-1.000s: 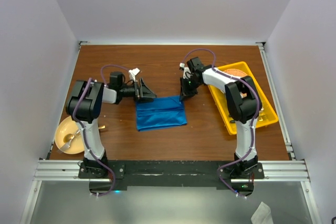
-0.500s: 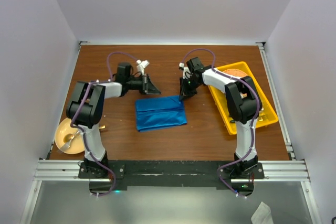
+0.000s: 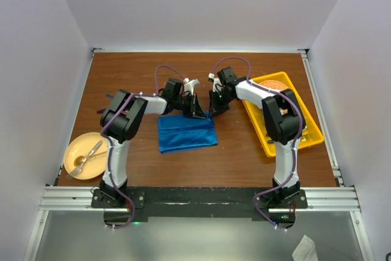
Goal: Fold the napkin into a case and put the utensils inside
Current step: Smooth out the 2/3-rectangle-folded napkin at the center of the board.
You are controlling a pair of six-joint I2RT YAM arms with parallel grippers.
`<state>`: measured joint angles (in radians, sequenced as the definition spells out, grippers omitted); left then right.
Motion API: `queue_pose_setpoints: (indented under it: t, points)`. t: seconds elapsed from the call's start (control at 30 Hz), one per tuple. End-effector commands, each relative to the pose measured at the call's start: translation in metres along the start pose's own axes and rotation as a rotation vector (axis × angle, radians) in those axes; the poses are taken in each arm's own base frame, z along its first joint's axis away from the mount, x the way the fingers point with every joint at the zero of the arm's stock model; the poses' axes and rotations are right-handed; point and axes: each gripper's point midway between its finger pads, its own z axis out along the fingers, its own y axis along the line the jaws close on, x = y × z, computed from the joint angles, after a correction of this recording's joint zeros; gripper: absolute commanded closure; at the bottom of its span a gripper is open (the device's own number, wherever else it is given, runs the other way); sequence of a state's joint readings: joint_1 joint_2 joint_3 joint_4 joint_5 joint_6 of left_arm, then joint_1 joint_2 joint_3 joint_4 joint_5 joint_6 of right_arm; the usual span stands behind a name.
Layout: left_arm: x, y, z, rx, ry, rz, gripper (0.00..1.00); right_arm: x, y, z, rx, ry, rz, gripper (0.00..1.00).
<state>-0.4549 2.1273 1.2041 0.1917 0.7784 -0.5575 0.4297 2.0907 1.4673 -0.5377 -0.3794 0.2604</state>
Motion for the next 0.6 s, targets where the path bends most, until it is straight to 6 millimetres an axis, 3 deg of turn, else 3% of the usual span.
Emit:
queue_pose_setpoints:
  t: [0.0,0.17,0.3,0.37,0.43,0.57]
  points:
    - [-0.005,0.024,0.005,-0.124,-0.014,-0.027,1.0,0.025,-0.049,0.014,0.185,0.056,-0.019,1.0]
    - [0.012,0.045,0.005,-0.199,0.031,-0.046,1.0,0.022,-0.046,0.008,0.182,0.061,-0.019,0.96]
    - [0.021,0.052,0.003,-0.222,0.057,-0.04,1.0,-0.002,-0.021,-0.024,0.125,0.007,-0.049,0.84]
    - [0.023,0.054,0.003,-0.226,0.063,-0.041,1.0,-0.002,-0.007,-0.037,0.083,0.012,-0.067,0.77]
    - [0.024,0.056,0.003,-0.23,0.065,-0.035,1.0,-0.009,0.005,-0.054,0.057,-0.007,-0.085,0.75]
    - [0.026,0.058,0.004,-0.233,0.069,-0.036,1.0,-0.016,0.02,-0.065,0.006,-0.035,-0.094,0.75]
